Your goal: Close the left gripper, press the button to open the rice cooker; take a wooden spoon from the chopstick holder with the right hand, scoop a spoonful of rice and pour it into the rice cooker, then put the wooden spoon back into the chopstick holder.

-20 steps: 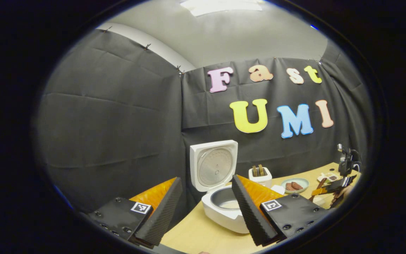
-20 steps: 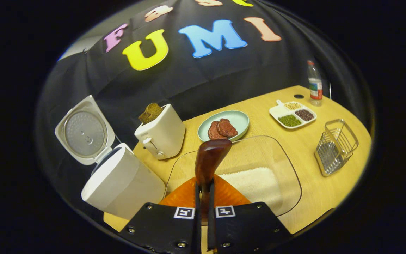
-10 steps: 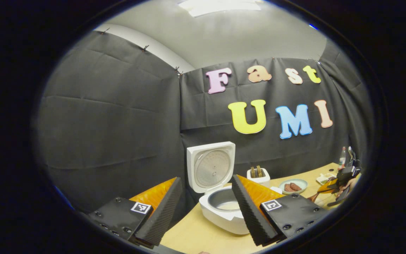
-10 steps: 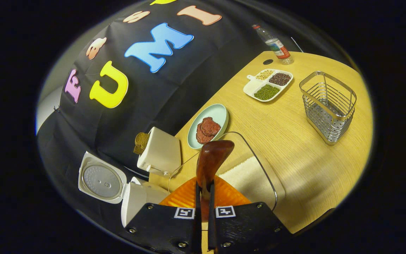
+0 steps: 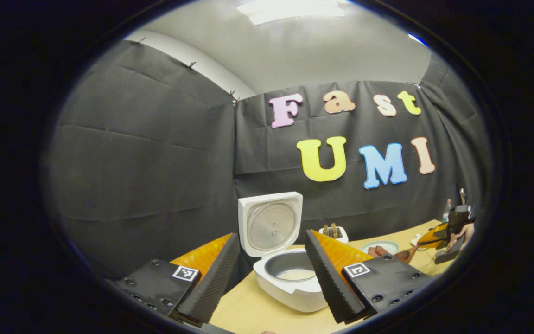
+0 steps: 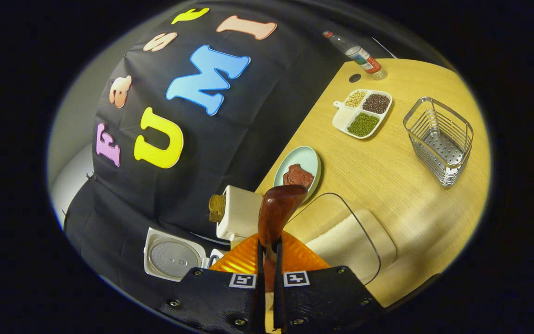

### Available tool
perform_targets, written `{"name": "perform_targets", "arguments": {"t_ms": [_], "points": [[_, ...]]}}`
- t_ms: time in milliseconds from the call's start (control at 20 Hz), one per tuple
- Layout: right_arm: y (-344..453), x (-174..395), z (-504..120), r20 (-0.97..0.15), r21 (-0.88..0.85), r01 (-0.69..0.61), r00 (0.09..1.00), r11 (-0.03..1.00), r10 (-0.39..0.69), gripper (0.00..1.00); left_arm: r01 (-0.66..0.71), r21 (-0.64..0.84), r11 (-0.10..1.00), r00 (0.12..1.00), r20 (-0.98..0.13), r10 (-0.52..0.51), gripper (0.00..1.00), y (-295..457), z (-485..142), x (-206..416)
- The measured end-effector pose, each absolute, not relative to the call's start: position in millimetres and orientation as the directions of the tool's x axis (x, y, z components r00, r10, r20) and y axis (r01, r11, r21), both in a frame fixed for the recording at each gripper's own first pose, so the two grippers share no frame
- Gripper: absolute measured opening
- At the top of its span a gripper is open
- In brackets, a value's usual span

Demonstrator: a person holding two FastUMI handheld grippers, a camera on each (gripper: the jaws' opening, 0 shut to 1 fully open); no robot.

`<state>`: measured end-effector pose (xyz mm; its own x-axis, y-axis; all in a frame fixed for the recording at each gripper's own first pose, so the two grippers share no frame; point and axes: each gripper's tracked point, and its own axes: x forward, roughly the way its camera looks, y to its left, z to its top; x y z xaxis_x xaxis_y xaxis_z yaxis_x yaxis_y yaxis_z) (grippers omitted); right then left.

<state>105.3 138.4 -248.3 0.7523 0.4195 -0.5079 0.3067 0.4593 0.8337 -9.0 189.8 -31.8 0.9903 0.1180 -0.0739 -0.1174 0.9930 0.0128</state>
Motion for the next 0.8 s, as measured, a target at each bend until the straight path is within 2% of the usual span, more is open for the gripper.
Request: {"name": "perform_targets", "arguments": {"t_ms": [450,800], "points": [[186,132,-190,-0.395,0.895,0.198,0.771,0.401,0.500,0.07,-0.168,0.003,0.986,0.982,-0.081,0.168,1.00,215,-34,-25],[247,148,-158,-0.341,0.909,0.114,0.755,0.400,0.560,0.07,-0.232,0.002,0.973,0.968,-0.092,0.232,0.98,252,-41,-44]]}}
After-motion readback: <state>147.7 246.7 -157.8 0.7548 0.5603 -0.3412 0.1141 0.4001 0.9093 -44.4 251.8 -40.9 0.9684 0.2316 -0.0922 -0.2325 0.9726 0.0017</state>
